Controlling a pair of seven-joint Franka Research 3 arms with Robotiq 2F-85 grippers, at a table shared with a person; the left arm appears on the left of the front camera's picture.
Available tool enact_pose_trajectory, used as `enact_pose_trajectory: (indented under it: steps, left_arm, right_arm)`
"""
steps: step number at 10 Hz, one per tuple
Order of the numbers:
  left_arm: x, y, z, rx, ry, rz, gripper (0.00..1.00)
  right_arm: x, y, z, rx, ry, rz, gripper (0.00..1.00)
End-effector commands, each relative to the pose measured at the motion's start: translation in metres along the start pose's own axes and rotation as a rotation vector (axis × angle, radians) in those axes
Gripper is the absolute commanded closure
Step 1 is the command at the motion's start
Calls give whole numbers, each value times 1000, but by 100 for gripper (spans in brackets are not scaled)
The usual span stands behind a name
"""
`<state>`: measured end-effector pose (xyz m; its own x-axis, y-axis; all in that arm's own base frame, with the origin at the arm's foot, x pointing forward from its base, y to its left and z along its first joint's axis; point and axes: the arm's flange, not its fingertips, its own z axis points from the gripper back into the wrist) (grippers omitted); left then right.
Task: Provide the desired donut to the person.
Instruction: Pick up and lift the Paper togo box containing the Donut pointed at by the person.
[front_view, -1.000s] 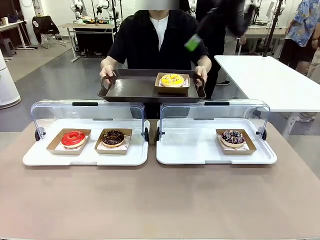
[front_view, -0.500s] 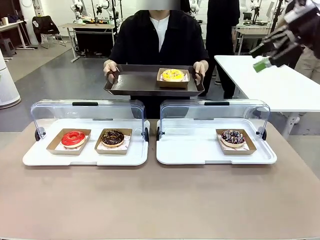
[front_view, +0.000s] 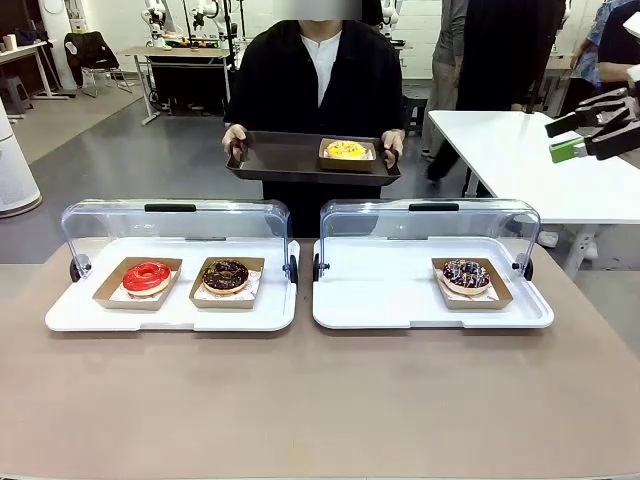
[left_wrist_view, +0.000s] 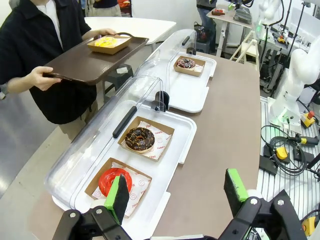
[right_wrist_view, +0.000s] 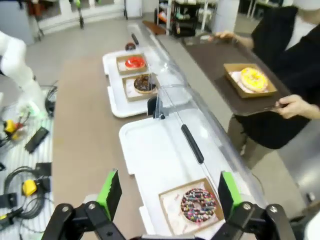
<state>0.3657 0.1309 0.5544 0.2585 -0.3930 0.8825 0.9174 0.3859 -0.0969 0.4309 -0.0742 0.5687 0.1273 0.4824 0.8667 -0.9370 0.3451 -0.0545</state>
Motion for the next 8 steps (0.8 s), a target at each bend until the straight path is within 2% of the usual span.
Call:
enact_pose_trajectory:
  steps: [1, 5, 8]
  left_arm:
    - [2, -1, 1, -3, -13, 1, 0]
    - [2, -1, 1, -3, -13, 1, 0]
    - [2, -1, 1, -3, -13, 1, 0]
  right_arm:
    - [-27, -11, 2, 31, -79, -10, 0]
    - [-68, -29, 10, 65, -169, -7, 0]
    - [-65, -31, 15, 54, -173, 31, 0]
